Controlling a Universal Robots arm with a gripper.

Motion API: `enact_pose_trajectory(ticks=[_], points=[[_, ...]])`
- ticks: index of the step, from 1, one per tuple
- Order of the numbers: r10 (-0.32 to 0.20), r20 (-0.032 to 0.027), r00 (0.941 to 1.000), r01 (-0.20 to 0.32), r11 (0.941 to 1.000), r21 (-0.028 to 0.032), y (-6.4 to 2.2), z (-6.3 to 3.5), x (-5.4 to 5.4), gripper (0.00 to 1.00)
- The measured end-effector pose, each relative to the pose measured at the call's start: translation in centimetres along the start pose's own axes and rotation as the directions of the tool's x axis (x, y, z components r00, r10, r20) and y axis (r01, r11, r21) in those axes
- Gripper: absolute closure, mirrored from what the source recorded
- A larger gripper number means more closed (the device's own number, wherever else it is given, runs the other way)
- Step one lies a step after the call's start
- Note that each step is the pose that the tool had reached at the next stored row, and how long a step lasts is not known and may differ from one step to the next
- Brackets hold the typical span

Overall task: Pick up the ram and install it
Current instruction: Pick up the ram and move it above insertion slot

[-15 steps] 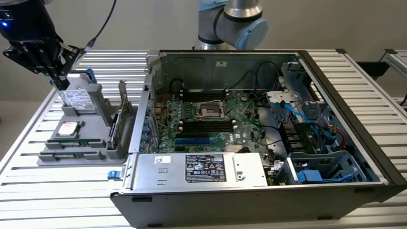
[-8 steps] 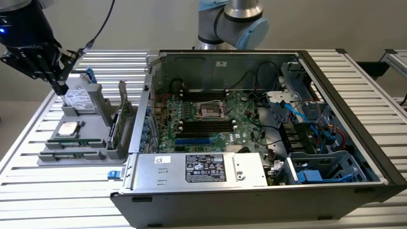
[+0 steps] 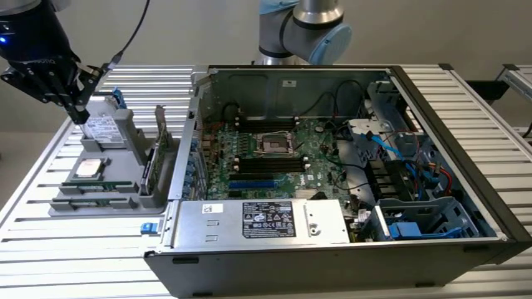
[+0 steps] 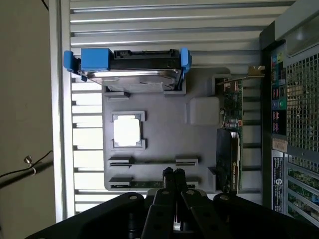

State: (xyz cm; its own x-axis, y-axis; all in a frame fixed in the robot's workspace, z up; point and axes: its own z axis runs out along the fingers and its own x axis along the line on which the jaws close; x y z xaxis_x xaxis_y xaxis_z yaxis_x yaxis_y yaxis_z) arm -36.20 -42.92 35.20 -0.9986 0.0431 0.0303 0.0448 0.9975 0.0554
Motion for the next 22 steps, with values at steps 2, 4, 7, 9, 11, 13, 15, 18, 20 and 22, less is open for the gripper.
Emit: enact_pose_trajectory(ticks=[2,4,7,9,11,13,15,18,20,22], points=[[0.0,0.0,1.0,0.0,1.0,0.0,0.0,0.0,0.0,0.9],[0.0,0.0,1.0,0.0,1.0,0.0,0.0,0.0,0.0,0.9],[0.0,0.0,1.0,0.0,1.0,0.0,0.0,0.0,0.0,0.9],[0.0,-0.0001,1.0,0.0,1.0,0.0001,0.03,0.05,0.04,0.9],[-0.032,-0.0019,0.9995,0.032,0.9995,0.0008,0.03,0.16,0.04,0.9],[-0.067,-0.004,0.9977,0.067,0.9977,0.0008,0.03,0.25,0.04,0.9],[-0.103,-0.006,0.9947,0.103,0.9947,0.0004,0.03,0.35,0.04,0.9],[-0.158,-0.0091,0.9875,0.158,0.9875,-0.0006,0.02,0.5,0.04,0.9],[-0.193,-0.011,0.9811,0.193,0.9812,-0.0016,0.01,0.58,0.03,0.9],[-0.229,-0.0119,0.9732,0.229,0.9733,-0.0081,0.0,0.63,0.02,0.9]])
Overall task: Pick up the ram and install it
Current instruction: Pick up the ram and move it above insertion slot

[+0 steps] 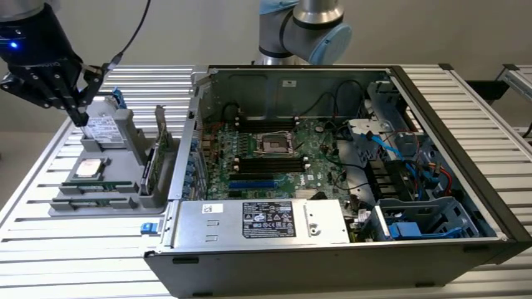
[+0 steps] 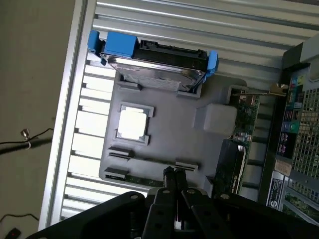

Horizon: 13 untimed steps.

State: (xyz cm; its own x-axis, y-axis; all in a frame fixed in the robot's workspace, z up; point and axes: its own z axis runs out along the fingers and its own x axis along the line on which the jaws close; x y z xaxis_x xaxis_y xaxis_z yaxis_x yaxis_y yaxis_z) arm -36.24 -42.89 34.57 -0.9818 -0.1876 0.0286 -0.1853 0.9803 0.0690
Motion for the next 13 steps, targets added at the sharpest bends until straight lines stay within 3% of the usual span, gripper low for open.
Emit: enact_pose_trajectory(ticks=[4,8,13], points=[[-0.056,-0.0039,0.9984,0.056,0.9983,-0.0138,0.01,0.04,0.01,0.9],[-0.129,-0.008,0.9917,0.128,0.9916,-0.016,0.0,0.13,0.0,0.9],[-0.219,-0.0141,0.9756,0.219,0.9756,-0.016,-0.01,0.27,-0.01,0.9]])
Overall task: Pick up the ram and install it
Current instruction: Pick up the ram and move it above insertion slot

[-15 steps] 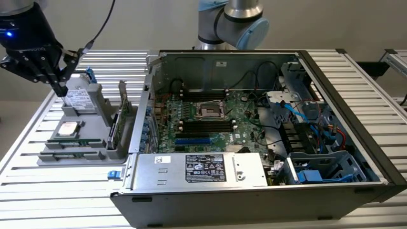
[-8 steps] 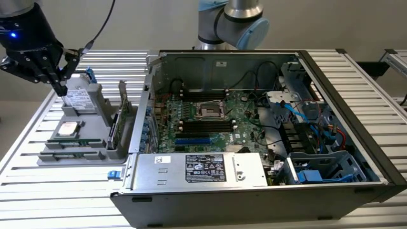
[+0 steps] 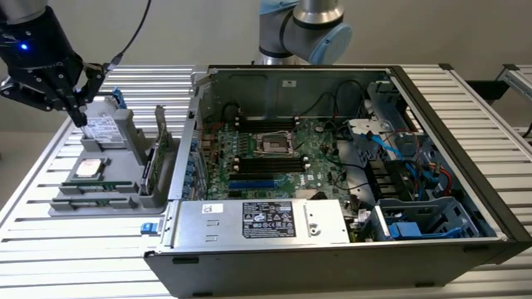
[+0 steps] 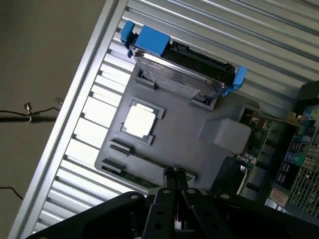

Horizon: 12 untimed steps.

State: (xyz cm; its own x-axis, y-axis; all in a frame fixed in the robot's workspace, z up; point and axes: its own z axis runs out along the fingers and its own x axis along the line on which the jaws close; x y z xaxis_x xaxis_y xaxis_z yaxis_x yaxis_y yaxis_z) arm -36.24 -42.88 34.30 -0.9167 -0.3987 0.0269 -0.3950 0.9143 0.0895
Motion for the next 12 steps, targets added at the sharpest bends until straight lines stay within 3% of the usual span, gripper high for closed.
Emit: enact_pose_trajectory(ticks=[6,12], points=[[-0.108,-0.0096,0.9941,0.108,0.9942,0.0017,-0.02,0.18,-0.01,0.9],[-0.214,-0.0194,0.9766,0.214,0.9768,0.0025,-0.04,0.42,-0.01,0.9]])
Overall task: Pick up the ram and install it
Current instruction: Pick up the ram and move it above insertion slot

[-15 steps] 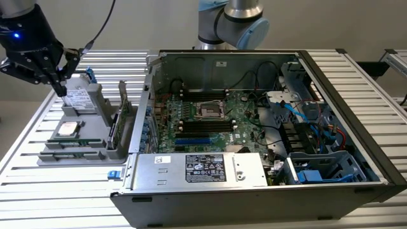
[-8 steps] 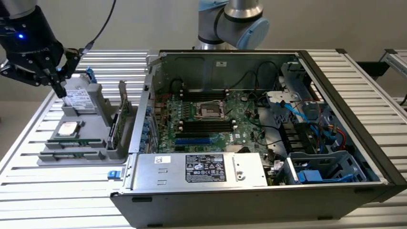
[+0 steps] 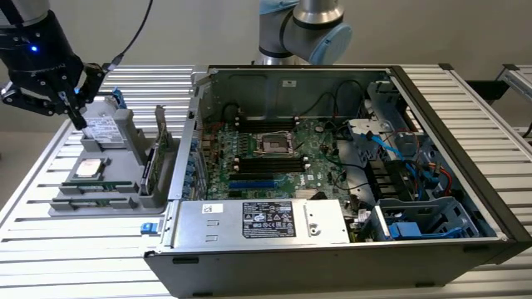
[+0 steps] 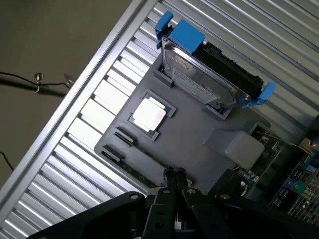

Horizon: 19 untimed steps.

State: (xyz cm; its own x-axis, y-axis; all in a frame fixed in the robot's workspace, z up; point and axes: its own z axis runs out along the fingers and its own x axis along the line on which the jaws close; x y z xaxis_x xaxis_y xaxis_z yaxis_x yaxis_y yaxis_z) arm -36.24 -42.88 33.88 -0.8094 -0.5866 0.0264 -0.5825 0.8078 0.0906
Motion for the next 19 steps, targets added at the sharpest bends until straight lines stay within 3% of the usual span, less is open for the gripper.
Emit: enact_pose_trajectory(ticks=[5,10,15,19], points=[[-0.091,-0.0082,0.9958,0.091,0.9958,0.0017,-0.02,0.21,0.0,0.9],[-0.18,-0.0164,0.9835,0.18,0.9836,0.0028,-0.04,0.41,-0.01,0.9],[-0.268,-0.0248,0.963,0.269,0.9632,0.0031,-0.06,0.61,-0.02,0.9],[-0.338,-0.0316,0.9407,0.338,0.9412,0.003,-0.07,0.75,-0.02,0.9]])
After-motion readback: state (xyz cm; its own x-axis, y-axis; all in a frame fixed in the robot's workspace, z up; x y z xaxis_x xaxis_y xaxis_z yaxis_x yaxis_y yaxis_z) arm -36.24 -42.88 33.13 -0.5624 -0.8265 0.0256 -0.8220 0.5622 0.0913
